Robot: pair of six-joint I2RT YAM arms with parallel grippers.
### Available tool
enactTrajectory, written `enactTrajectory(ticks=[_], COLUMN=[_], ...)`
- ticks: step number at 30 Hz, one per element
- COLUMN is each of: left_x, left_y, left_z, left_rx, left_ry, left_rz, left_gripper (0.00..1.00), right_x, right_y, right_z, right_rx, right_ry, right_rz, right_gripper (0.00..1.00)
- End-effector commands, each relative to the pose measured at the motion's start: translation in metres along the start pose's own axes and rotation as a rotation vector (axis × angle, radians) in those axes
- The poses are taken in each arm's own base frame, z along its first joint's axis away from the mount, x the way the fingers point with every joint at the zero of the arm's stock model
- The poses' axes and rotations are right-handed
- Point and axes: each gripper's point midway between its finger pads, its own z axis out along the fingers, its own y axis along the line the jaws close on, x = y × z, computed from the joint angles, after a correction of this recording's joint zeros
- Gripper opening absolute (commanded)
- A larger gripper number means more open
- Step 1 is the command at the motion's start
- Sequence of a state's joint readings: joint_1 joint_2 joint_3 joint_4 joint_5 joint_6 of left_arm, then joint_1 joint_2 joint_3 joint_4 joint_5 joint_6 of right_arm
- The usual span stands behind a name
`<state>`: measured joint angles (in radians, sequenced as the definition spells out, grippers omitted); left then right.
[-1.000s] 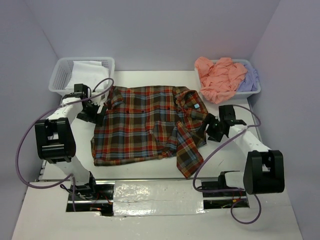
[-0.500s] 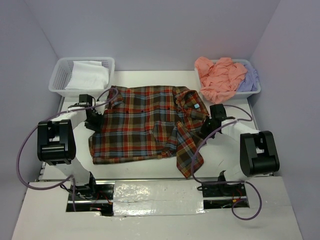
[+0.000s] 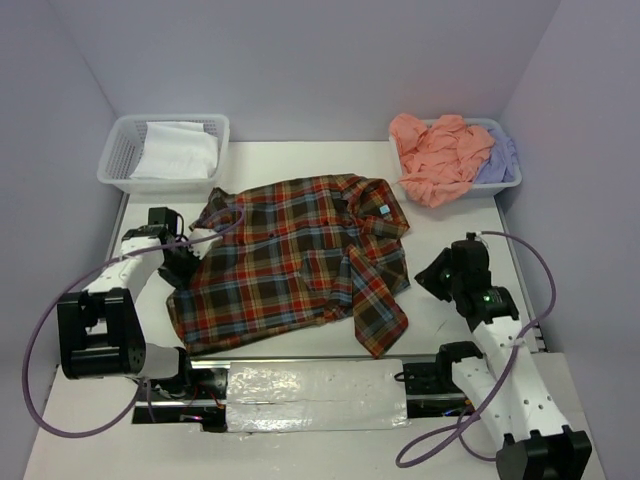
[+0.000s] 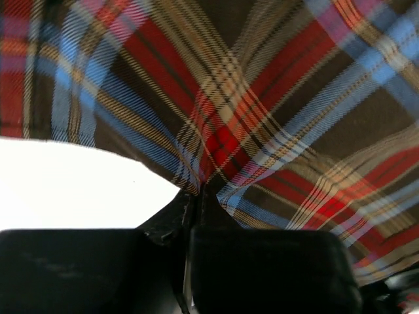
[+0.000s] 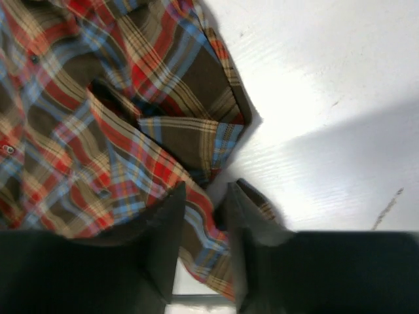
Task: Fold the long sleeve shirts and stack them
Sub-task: Flatten the shirt out
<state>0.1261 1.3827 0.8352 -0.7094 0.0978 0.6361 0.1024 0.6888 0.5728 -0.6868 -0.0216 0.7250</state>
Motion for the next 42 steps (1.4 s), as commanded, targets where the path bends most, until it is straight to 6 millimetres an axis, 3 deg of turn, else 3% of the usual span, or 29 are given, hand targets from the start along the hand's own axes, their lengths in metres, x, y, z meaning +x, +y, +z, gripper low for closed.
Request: enactTrajectory(ticks=[1,2,3,4,5,6,8,9,10,11,13,14,17,19,20,22,23,24,28,30,32,36,39,42], left_x=[0.025,0.023,0.022,0.018,0.017,0.016,0.014,0.012,0.012,0.012,0.008,0.006,-0.010,-0.030,-0.038,-0.062,-0.070,-0.084,-0.110,-0.117,-0.120,-0.154,-0.179,-0.185], left_y=[-0.012,-0.010,-0.009,-0.008,-0.006,-0.006,-0.004,-0.001,0.004,0.006,0.013,0.017,0.037,0.053,0.059,0.072,0.075,0.076,0.086,0.095,0.096,0.101,0.087,0.075], left_z=[0.001,0.003,0.004,0.004,0.003,0.004,0.002,0.001,-0.001,-0.002,-0.008,-0.012,-0.032,-0.049,-0.055,-0.067,-0.065,-0.067,-0.047,-0.025,-0.002,0.004,-0.004,0.003], left_rx=[0.054,0.045,0.048,0.049,0.045,0.043,0.034,0.017,-0.011,-0.024,-0.063,-0.078,-0.121,-0.159,-0.164,-0.196,-0.186,-0.164,-0.088,-0.062,-0.020,0.025,0.065,0.038], left_ry=[0.090,0.086,0.093,0.086,0.085,0.083,0.077,0.069,0.072,0.079,0.069,0.056,-0.033,-0.120,-0.164,-0.257,-0.284,-0.333,-0.362,-0.343,-0.312,-0.410,-0.501,-0.510], left_rz=[0.107,0.102,0.092,0.079,0.068,0.068,0.064,0.058,0.041,0.029,-0.009,-0.033,-0.132,-0.194,-0.219,-0.263,-0.278,-0.312,-0.408,-0.453,-0.487,-0.503,-0.438,-0.383], left_gripper=[0.11,0.12,0.13,0.13,0.15,0.16,0.22,0.35,0.50,0.55,0.58,0.67,0.69,0.71,0.72,0.72,0.73,0.72,0.71,0.72,0.76,0.80,0.81,0.81], right_x=[0.012,0.015,0.005,-0.005,-0.014,-0.011,-0.030,-0.028,-0.031,-0.030,-0.033,-0.020,-0.009,-0.001,0.001,0.005,0.004,0.007,0.013,0.021,0.020,0.031,0.040,0.045], right_y=[-0.005,-0.004,0.007,0.016,0.018,0.011,0.022,0.017,0.024,0.027,0.038,0.036,0.027,0.015,0.014,0.013,0.015,0.012,0.006,-0.003,-0.001,-0.001,0.003,-0.002], right_z=[0.014,0.026,0.035,0.041,0.058,0.069,0.084,0.101,0.116,0.122,0.133,0.142,0.155,0.155,0.155,0.151,0.148,0.145,0.125,0.114,0.100,0.086,0.080,0.077], right_rx=[0.007,0.017,-0.018,-0.027,0.004,0.039,0.050,0.084,0.077,0.082,0.081,0.100,0.170,0.231,0.230,0.211,0.201,0.208,0.197,0.208,0.185,0.147,0.120,0.120], right_ry=[0.042,0.088,0.070,0.066,0.078,0.098,0.077,0.109,0.128,0.144,0.156,0.197,0.250,0.274,0.281,0.288,0.279,0.287,0.291,0.300,0.287,0.293,0.318,0.323], right_rz=[-0.002,-0.015,-0.055,-0.077,-0.118,-0.140,-0.187,-0.224,-0.271,-0.278,-0.332,-0.358,-0.385,-0.387,-0.382,-0.374,-0.371,-0.368,-0.370,-0.367,-0.362,-0.372,-0.365,-0.357], right_gripper=[0.45,0.51,0.55,0.56,0.58,0.58,0.61,0.65,0.68,0.68,0.72,0.73,0.69,0.58,0.42,0.22,0.03,0.00,0.00,0.00,0.00,0.00,0.00,0.00])
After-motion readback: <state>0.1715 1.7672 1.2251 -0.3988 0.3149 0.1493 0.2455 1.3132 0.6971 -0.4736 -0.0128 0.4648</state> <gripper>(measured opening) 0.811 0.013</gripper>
